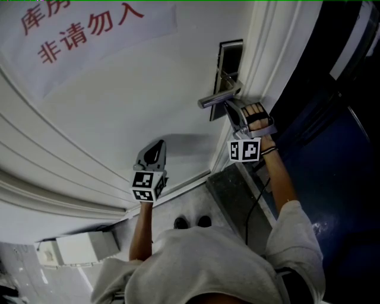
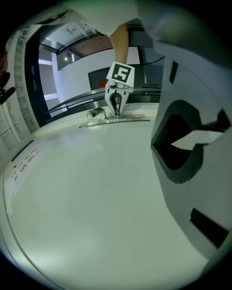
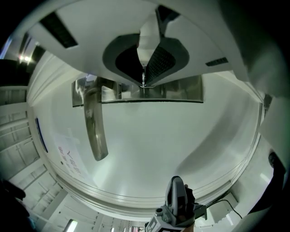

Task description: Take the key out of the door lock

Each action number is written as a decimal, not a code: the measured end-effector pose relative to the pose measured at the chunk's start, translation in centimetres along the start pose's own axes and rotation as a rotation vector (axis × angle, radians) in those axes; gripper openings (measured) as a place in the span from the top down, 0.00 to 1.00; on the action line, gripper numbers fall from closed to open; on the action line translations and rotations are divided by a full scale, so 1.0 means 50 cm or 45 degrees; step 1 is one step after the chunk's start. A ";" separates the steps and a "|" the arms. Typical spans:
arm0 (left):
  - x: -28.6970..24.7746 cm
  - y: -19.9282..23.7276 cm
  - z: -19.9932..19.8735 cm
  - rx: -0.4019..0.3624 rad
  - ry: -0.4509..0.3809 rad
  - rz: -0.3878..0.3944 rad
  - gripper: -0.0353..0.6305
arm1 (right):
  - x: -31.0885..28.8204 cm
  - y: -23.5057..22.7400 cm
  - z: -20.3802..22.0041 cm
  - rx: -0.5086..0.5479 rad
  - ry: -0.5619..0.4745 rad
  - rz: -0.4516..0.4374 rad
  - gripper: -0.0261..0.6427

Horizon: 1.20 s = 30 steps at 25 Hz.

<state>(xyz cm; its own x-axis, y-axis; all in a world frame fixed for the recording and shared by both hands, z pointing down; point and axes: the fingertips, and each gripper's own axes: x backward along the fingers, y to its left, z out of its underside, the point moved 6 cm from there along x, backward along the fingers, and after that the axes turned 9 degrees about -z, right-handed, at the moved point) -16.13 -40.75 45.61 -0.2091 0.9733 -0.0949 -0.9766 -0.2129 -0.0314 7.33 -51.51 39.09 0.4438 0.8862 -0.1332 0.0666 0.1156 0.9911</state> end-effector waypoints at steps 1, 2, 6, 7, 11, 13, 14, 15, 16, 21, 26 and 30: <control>-0.001 0.000 0.001 0.000 0.000 0.001 0.92 | 0.000 0.000 0.000 0.002 0.000 0.001 0.89; -0.002 -0.001 0.001 0.001 0.000 0.004 0.92 | 0.000 0.000 0.001 0.003 0.001 0.000 0.89; -0.007 -0.007 0.002 0.004 0.000 0.015 0.92 | -0.003 0.001 0.003 -0.004 0.016 0.014 0.90; -0.008 -0.009 0.002 0.004 0.000 0.019 0.92 | -0.003 0.001 0.004 -0.005 0.018 0.019 0.90; -0.008 -0.014 0.001 0.003 0.000 0.026 0.92 | -0.002 0.001 0.004 -0.004 0.025 0.019 0.91; -0.008 -0.014 0.000 0.004 -0.002 0.026 0.92 | -0.002 0.000 0.004 -0.006 0.031 0.016 0.91; -0.008 -0.014 -0.001 0.003 -0.003 0.025 0.92 | -0.002 0.000 0.003 -0.010 0.034 0.015 0.91; -0.007 -0.014 -0.002 0.003 -0.003 0.025 0.92 | -0.002 0.000 0.003 -0.015 0.039 0.014 0.91; -0.007 -0.014 -0.002 0.003 -0.004 0.025 0.92 | -0.001 0.000 0.003 -0.020 0.044 0.013 0.91; -0.001 -0.012 -0.003 -0.001 -0.007 0.024 0.92 | 0.003 -0.001 0.000 -0.029 0.056 0.008 0.92; 0.002 -0.017 -0.006 -0.003 -0.013 0.035 0.92 | 0.011 0.001 0.000 -0.030 0.065 0.000 0.92; 0.001 -0.019 -0.001 0.003 -0.005 0.045 0.92 | 0.030 0.003 0.001 -0.029 0.065 0.007 0.92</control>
<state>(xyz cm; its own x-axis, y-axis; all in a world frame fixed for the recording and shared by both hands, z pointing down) -15.21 -40.49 45.56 -0.2437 0.9655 -0.0919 -0.9687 -0.2469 -0.0255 8.03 -50.20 39.06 0.3982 0.9084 -0.1275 0.0433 0.1202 0.9918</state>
